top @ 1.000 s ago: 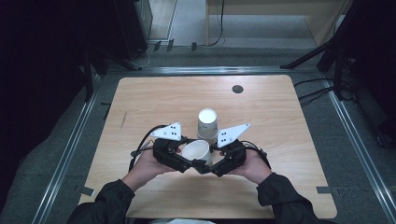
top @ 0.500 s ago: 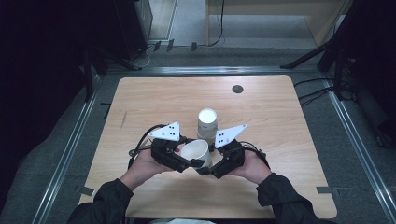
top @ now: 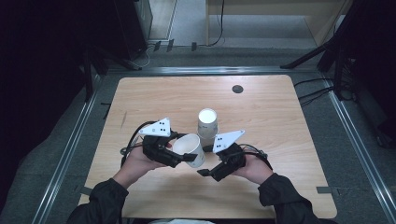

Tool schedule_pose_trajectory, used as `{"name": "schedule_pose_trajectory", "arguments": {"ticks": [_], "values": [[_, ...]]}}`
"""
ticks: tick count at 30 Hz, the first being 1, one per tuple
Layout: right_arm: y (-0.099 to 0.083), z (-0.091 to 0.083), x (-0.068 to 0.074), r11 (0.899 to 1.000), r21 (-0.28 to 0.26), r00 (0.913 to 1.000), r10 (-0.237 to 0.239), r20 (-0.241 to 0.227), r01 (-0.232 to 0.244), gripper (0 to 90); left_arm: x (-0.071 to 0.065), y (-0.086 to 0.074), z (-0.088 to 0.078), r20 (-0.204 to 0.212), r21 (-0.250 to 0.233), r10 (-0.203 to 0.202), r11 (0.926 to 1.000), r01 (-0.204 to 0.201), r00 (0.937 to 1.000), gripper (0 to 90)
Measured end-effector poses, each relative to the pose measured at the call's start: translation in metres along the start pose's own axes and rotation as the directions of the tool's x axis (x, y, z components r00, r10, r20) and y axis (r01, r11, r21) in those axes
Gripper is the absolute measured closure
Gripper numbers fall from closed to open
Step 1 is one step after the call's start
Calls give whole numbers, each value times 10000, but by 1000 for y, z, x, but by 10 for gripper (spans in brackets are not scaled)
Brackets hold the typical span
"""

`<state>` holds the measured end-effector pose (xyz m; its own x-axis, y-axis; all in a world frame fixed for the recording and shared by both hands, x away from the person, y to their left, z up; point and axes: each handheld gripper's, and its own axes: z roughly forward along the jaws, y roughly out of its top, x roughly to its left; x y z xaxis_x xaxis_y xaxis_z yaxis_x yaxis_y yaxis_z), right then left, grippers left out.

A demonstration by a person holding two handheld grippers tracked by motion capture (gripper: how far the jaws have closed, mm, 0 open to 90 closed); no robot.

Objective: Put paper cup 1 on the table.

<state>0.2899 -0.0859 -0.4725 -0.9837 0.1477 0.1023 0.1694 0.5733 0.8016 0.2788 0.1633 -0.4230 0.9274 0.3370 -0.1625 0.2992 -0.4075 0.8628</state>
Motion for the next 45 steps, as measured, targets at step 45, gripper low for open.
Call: {"name": "schedule_pose_trajectory", "arguments": {"ticks": [45], "values": [[-28,-41,-39,9890,560,9690,1216,2149,-1366,220,41,-35,-50,-2689,371,-999,9928,1140,9580,279]]}}
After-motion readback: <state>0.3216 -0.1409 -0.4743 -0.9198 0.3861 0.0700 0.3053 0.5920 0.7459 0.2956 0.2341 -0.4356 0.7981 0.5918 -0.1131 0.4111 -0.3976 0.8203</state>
